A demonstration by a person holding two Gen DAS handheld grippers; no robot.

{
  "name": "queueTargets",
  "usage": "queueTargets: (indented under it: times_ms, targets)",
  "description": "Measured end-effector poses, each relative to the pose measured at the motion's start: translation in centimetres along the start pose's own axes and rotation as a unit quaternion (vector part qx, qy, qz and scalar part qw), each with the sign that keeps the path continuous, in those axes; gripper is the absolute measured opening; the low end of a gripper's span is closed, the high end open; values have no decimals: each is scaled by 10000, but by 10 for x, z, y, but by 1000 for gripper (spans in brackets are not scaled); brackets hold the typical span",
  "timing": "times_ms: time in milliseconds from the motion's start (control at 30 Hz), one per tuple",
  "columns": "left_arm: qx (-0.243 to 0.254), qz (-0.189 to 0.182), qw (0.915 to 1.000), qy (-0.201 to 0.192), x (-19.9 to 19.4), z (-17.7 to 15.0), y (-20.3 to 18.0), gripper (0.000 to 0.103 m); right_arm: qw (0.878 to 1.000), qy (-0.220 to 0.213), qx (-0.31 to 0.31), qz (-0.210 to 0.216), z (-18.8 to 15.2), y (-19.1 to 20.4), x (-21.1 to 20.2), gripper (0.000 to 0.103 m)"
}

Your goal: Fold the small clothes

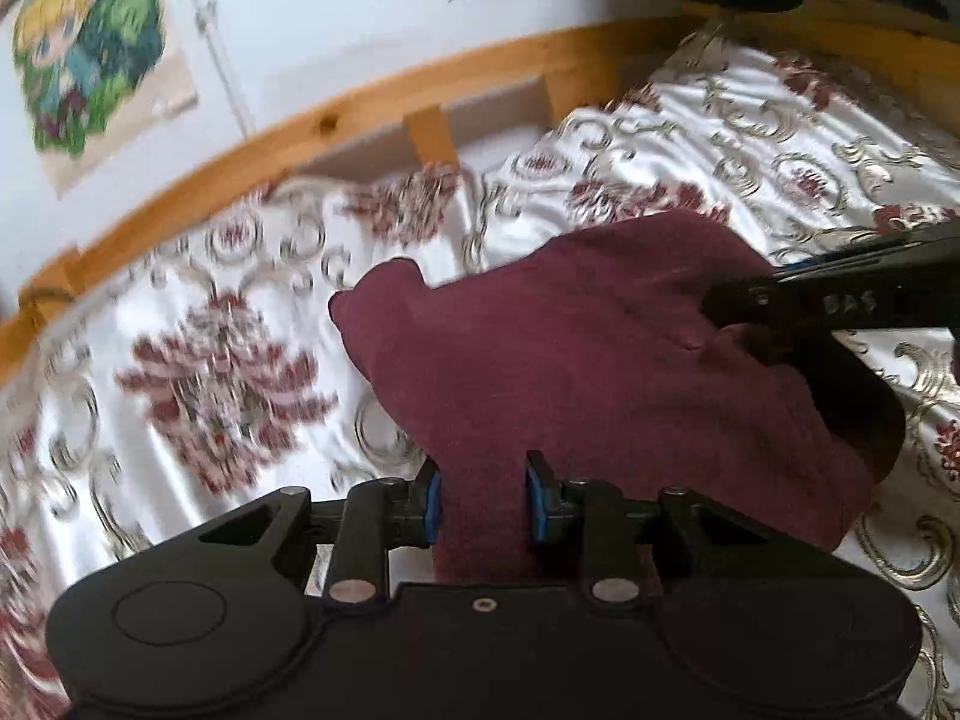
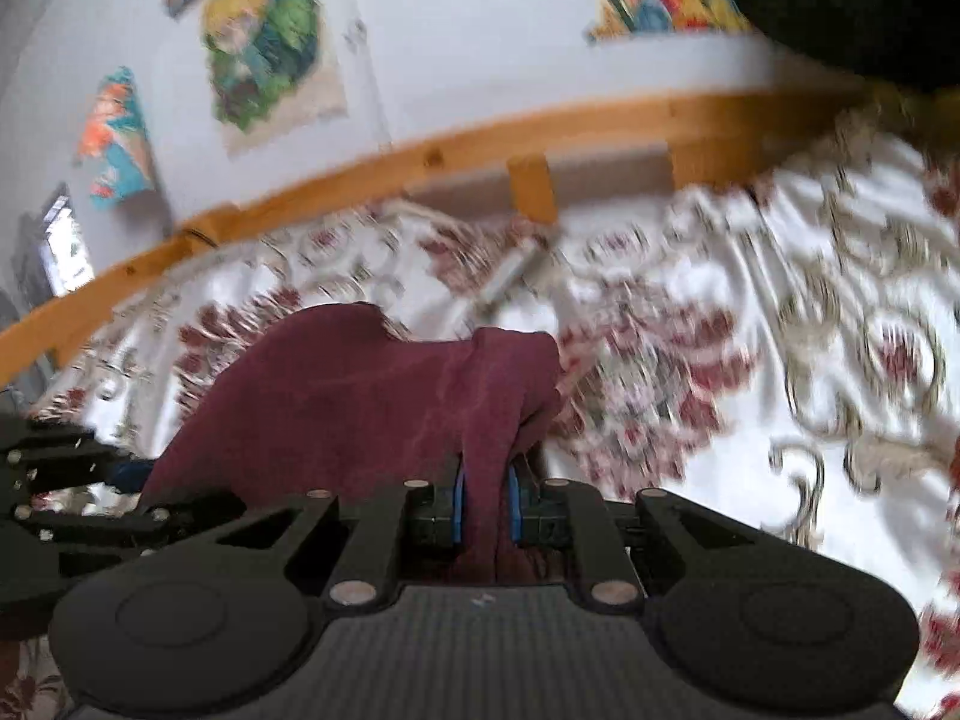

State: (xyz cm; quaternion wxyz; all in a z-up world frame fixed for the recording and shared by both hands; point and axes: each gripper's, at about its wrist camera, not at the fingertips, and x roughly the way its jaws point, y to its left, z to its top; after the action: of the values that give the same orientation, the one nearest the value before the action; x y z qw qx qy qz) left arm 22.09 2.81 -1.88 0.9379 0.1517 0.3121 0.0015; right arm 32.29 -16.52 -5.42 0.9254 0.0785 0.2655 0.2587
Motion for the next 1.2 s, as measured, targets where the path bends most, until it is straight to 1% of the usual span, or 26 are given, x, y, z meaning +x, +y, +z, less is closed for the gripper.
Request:
queueTargets:
  times_ms: [67, 200, 267, 333, 433, 500, 567, 600, 633, 667, 733, 767, 833, 933, 1067, 1200]
  targets:
    - [-215, -45, 9998, 26, 4, -3, 4, 32, 9994, 116, 324, 71, -5, -16, 3, 16]
    - [-352, -109, 9993, 100, 7, -1, 4, 37, 9990, 219, 396, 1, -15, -32, 3, 20]
    - [-393, -101, 9990, 162, 9, -1, 5, 40, 9986, 242, 462, -77, -18, -37, 2, 25]
    - [-492, -107, 9985, 231, 10, -1, 6, 42, 9981, 243, 558, -88, -18, -42, 0, 36]
    - [-671, -114, 9972, 323, 10, 0, 9, 46, 9980, 246, 570, -102, -16, -43, -3, 45]
    - [-699, -100, 9969, 348, 9, 1, 9, 49, 9984, 236, 501, -146, -16, -42, -5, 50]
    - [-704, -70, 9968, 375, 7, 1, 9, 57, 9983, 243, 510, -145, -16, -42, -9, 54]
    - [-717, -67, 9967, 382, 6, 2, 9, 60, 9982, 239, 527, -142, -16, -42, -11, 60]
    - [-737, -59, 9965, 386, 5, 2, 9, 67, 9982, 225, 528, -150, -17, -42, -13, 66]
    - [-778, -37, 9962, 386, 3, 2, 9, 74, 9983, 199, 514, -162, -17, -41, -16, 69]
    - [-871, 14, 9954, 390, -1, 2, 9, 83, 9986, 157, 473, -171, -17, -40, -22, 80]
    - [-942, 47, 9947, 402, -3, 2, 10, 86, 9987, 134, 458, -179, -17, -39, -25, 83]
    - [-1106, 80, 9929, 424, -7, 3, 12, 92, 9988, 39, 449, -165, -16, -37, -33, 93]
    - [-1388, 110, 9893, 443, -15, 3, 15, 97, 9987, -92, 503, -85, -14, -36, -47, 102]
    - [-1654, 131, 9855, 348, -28, 5, 15, 102, 9990, -205, 392, -76, -10, -32, -64, 103]
    - [-1776, 124, 9838, 212, -41, 8, 12, 102, 9990, -391, 179, -152, -8, -23, -81, 103]
